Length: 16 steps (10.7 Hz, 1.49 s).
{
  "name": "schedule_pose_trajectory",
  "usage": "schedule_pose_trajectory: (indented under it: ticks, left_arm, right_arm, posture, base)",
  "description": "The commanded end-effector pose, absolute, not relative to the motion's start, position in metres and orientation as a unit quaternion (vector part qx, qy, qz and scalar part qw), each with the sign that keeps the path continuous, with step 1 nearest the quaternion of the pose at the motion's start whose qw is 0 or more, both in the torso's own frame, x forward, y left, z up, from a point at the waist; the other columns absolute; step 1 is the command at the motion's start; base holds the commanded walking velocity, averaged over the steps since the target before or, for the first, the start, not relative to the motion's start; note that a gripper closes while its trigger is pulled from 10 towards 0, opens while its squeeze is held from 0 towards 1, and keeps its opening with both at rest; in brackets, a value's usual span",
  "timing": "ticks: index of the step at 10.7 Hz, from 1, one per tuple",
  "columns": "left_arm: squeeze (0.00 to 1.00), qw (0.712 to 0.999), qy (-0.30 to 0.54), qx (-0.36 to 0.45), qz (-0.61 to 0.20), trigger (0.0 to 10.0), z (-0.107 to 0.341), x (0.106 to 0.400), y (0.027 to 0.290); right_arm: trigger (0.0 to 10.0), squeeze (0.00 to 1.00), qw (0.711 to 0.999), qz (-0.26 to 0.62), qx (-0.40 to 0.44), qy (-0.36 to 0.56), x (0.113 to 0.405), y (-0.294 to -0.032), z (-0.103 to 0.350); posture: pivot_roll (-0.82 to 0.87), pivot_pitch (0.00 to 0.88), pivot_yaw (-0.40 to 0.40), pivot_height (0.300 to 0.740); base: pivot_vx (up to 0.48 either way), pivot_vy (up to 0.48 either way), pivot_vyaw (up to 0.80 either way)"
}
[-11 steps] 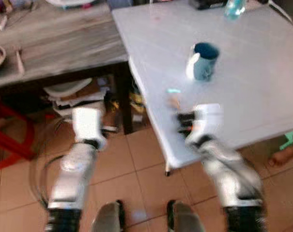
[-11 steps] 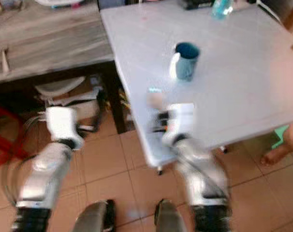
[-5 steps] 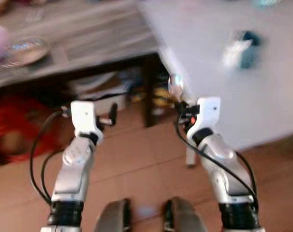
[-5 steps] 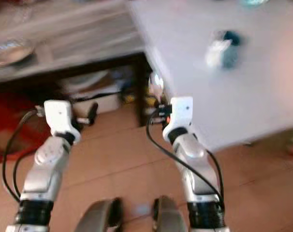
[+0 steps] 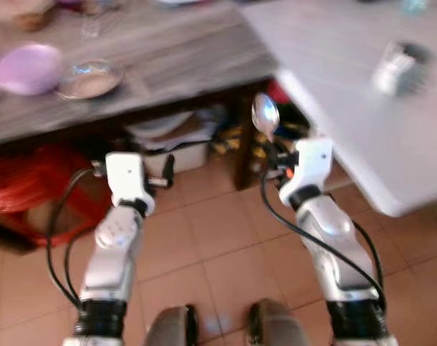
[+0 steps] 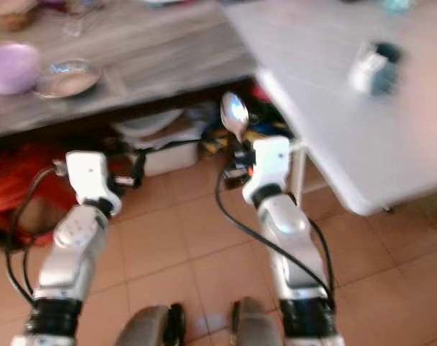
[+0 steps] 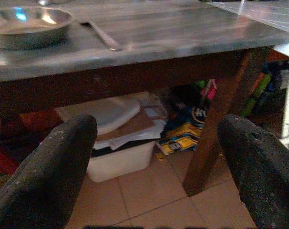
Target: Setting the table
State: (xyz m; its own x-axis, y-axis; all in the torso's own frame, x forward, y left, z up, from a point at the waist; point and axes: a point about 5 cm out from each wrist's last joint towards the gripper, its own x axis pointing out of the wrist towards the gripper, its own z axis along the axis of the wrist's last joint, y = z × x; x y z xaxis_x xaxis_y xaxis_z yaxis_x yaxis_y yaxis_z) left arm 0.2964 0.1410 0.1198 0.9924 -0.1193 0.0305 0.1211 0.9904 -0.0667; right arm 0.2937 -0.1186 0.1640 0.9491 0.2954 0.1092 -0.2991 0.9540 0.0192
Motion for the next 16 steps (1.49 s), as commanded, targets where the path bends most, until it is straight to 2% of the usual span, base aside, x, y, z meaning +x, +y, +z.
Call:
schedule_pose_trajectory:
  ticks: [1, 2, 8, 10, 13, 16]
  left_arm:
    - [0.0, 0.997, -0.014, -0.035, -0.073, 10.0, 0.12, 0.296, 0.134]
    - [0.0, 0.996, -0.018, -0.037, -0.075, 10.0, 0.121, 0.297, 0.132]
    - [0.0, 0.996, -0.017, -0.039, -0.075, 10.0, 0.12, 0.295, 0.129]
    - [0.0, 0.998, -0.025, -0.037, -0.049, 10.0, 0.123, 0.295, 0.136]
    - [0.0, 0.999, -0.043, -0.03, -0.014, 10.0, 0.131, 0.296, 0.144]
    - [0.0, 0.998, -0.052, -0.032, -0.014, 10.0, 0.138, 0.288, 0.154]
  right_arm:
    - [1.6, 0.0, 0.988, 0.14, 0.013, -0.056, 0.293, -0.126, 0.164]
    - [10.0, 0.0, 0.989, 0.137, 0.01, -0.061, 0.293, -0.126, 0.165]
    - [10.0, 0.0, 0.987, 0.142, 0.0, -0.074, 0.294, -0.124, 0.167]
    - [10.0, 0.0, 0.985, 0.151, -0.011, -0.085, 0.293, -0.121, 0.17]
    - [10.0, 0.0, 0.985, 0.144, -0.006, -0.096, 0.294, -0.124, 0.174]
    - [10.0, 0.0, 0.987, 0.123, -0.002, -0.107, 0.295, -0.126, 0.178]
  posture:
    - [-0.07, 0.178, 0.045, 0.74]
    - [-0.07, 0.177, 0.046, 0.74]
    - [-0.07, 0.179, 0.051, 0.74]
    - [-0.06, 0.18, 0.053, 0.74]
    - [-0.04, 0.193, 0.052, 0.74]
    - [-0.02, 0.223, 0.055, 0.74]
  base:
    - [0.48, 0.0, 0.0]
    - [0.48, 0.0, 0.0]
    - [0.464, 0.0, 0.0]
    - [0.384, 0.0, 0.8]
    - [0.0, 0.0, 0.8]
    - [0.0, 0.0, 0.0]
